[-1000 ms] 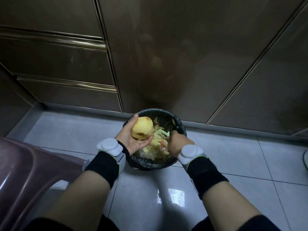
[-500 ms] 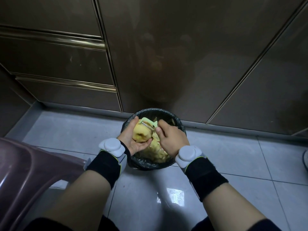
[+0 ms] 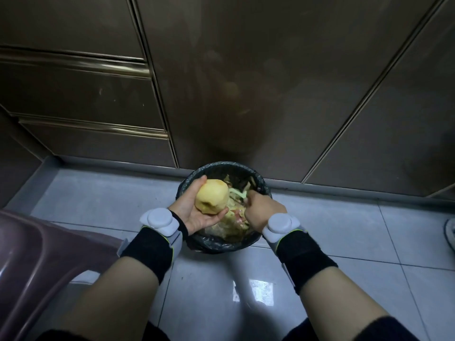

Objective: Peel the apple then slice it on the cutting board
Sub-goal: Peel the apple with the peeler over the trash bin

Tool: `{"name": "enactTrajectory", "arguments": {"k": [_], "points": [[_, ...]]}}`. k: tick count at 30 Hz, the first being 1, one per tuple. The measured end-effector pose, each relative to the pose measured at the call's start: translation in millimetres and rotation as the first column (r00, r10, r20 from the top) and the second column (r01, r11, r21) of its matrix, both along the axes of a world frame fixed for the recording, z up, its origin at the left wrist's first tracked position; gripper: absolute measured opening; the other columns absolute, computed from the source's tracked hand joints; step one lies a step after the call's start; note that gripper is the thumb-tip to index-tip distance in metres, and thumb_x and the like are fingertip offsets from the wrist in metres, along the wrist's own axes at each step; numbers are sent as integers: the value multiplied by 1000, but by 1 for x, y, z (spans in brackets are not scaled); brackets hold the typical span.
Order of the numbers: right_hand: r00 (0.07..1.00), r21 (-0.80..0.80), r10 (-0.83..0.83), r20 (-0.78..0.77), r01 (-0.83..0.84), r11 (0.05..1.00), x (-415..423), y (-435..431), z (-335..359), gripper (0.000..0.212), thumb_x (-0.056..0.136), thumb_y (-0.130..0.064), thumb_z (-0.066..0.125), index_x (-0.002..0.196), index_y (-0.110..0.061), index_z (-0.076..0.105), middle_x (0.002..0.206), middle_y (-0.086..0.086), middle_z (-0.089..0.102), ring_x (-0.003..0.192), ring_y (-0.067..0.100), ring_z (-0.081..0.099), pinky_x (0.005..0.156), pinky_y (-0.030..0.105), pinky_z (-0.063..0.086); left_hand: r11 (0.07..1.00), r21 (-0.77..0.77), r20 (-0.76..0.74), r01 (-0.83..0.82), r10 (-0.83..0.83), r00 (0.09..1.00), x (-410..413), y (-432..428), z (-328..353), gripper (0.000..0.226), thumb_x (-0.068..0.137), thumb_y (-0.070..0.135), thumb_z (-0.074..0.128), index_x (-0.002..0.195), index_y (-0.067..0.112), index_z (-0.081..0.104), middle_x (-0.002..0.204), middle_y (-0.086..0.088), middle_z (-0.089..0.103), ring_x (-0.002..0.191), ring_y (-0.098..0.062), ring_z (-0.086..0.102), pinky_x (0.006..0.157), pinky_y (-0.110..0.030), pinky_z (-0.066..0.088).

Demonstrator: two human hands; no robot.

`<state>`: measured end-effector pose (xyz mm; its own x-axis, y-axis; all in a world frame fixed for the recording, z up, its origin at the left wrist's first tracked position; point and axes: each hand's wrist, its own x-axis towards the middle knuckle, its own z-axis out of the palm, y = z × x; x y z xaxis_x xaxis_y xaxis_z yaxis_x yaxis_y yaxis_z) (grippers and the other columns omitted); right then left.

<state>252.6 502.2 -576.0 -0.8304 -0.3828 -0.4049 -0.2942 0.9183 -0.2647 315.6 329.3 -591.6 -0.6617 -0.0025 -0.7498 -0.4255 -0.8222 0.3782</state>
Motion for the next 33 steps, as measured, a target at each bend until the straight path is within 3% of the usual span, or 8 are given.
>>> {"name": "enactTrajectory", "arguments": {"k": [4, 8, 11, 16, 19, 24, 28, 33], "points": [[991, -82, -4, -133, -7, 997, 4, -4, 11, 19, 101, -32, 31, 104, -19, 44, 98, 11, 65, 89, 35, 60, 68, 35, 41, 999, -13, 0, -29, 29, 1000, 0, -2, -3, 70, 74, 45, 78, 129, 9, 53, 127, -26, 57, 107, -46, 61, 69, -48, 58], [985, -248, -18, -174, -26, 968, 5, -5, 18, 18, 102, -35, 29, 93, -21, 35, 90, 9, 62, 85, 34, 58, 67, 37, 42, 999, -39, -15, -29, 29, 999, -1, 1, -1, 60, 79, 44, 74, 125, 12, 54, 127, -23, 57, 106, -47, 61, 79, -53, 57], [979, -319, 52, -197, -114, 941, 9, -7, 23, 17, 102, -35, 33, 90, -23, 33, 83, 8, 60, 80, 35, 57, 65, 38, 43, 998, -51, -14, -37, 37, 999, 0, 2, -2, 61, 79, 50, 72, 124, 12, 56, 125, -20, 58, 105, -43, 60, 77, -54, 57], [958, -256, 167, -232, -225, 940, 18, -13, 24, 14, 101, -36, 33, 97, -23, 39, 87, 6, 64, 82, 35, 59, 68, 40, 47, 995, -67, -41, -69, 66, 997, -1, 3, 1, 55, 84, 49, 67, 121, 9, 60, 120, -17, 64, 105, -34, 63, 68, -48, 59], [964, -231, 99, -246, -158, 960, 15, -15, 22, 13, 100, -34, 33, 98, -23, 39, 87, 7, 64, 80, 35, 59, 66, 38, 45, 996, -83, -33, -42, 39, 999, 0, 5, 5, 45, 88, 44, 64, 118, 11, 61, 117, -17, 65, 99, -32, 64, 66, -45, 59], [998, 34, 40, 38, -41, 999, 7, -3, -1, 19, 93, -37, 43, 106, -26, 52, 106, 7, 67, 93, 31, 63, 73, 32, 46, 997, -72, -7, -37, 37, 999, 0, 7, 9, 42, 87, 45, 65, 111, 12, 56, 117, -20, 60, 103, -38, 60, 68, -47, 59], [999, -42, -40, -33, 38, 998, 2, -2, 4, 20, 99, -32, 33, 107, -21, 48, 104, 11, 65, 94, 34, 61, 73, 35, 44, 998, -20, -16, -65, 64, 998, -1, 4, 5, 55, 84, 45, 68, 123, 11, 53, 127, -21, 56, 112, -44, 57, 70, -51, 59], [991, -162, -32, -133, 10, 987, 8, -5, 14, 21, 102, -34, 28, 102, -18, 41, 95, 10, 63, 89, 34, 59, 66, 35, 38, 991, 43, -15, -124, 125, 992, -2, 0, -1, 56, 87, 40, 67, 132, 12, 49, 133, -23, 51, 112, -49, 56, 72, -56, 57]]}}
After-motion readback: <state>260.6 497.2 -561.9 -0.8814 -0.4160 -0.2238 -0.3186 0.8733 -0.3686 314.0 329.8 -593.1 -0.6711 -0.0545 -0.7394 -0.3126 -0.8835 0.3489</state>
